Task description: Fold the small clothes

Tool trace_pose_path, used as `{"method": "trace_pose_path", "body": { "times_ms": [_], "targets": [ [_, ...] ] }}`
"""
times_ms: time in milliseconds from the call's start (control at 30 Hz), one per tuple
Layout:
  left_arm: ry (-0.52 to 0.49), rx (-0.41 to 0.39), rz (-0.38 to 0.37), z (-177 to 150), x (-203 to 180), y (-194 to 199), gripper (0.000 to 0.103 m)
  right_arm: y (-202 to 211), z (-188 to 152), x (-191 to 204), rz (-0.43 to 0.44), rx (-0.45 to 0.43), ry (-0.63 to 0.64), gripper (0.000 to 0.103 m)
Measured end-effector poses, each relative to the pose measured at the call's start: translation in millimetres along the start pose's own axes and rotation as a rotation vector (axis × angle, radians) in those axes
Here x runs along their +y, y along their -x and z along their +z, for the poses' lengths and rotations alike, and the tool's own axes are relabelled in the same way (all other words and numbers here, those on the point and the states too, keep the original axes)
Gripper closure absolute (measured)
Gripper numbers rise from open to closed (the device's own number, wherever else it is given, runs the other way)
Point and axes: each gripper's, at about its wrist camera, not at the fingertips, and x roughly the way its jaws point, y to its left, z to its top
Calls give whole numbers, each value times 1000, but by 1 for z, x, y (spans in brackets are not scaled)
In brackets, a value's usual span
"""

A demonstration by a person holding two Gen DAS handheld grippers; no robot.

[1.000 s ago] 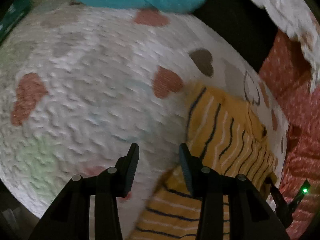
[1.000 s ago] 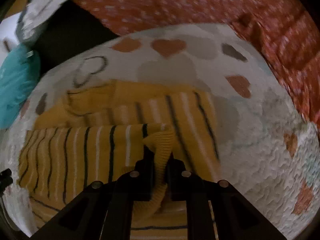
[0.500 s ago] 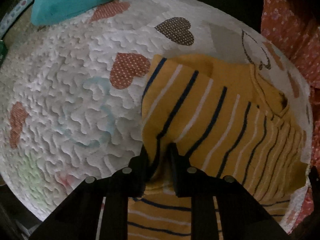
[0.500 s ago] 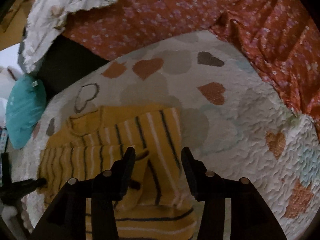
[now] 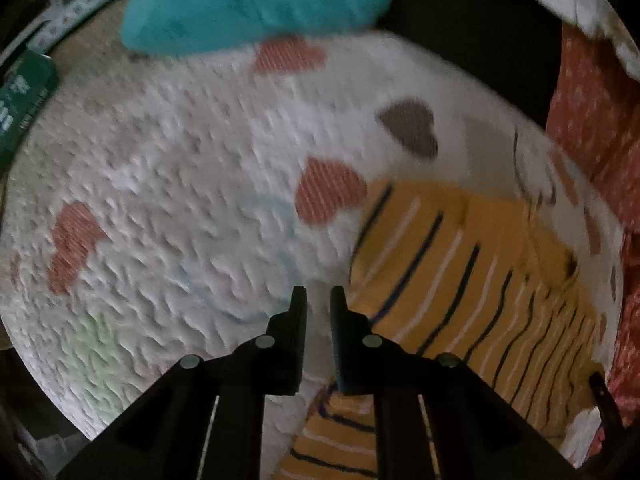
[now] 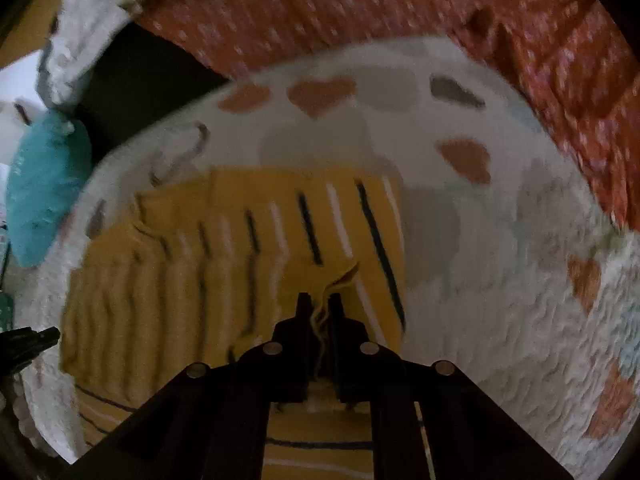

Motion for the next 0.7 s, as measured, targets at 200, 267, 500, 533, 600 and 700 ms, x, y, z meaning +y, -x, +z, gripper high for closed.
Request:
{"method": "trace_pose_path", "body": {
  "times_ms": [200,267,500,533,600,700],
  "targets": [
    [24,11,-32,0,-5,-4,92,-19,9,-17,-98,42,-29,89],
    [2,36,-53,-4,-20,-11,92,-18,3,-34,-143,40,-81,86],
    [-117,74,-61,-13,-50,-22,88,28,1,-27,-114,-110,-113,69],
    [-120,94,-51,-14,-51,-29,87,25,2,-17,-82,-103,-89,69],
    [-111,128,-43,-16,-51,-41,87,10,3,7,6,-62,-33,69],
    [-100,133,-49,-13,-50,-45,85,-20,-3,34,106,6,-18,69]
  ]
}}
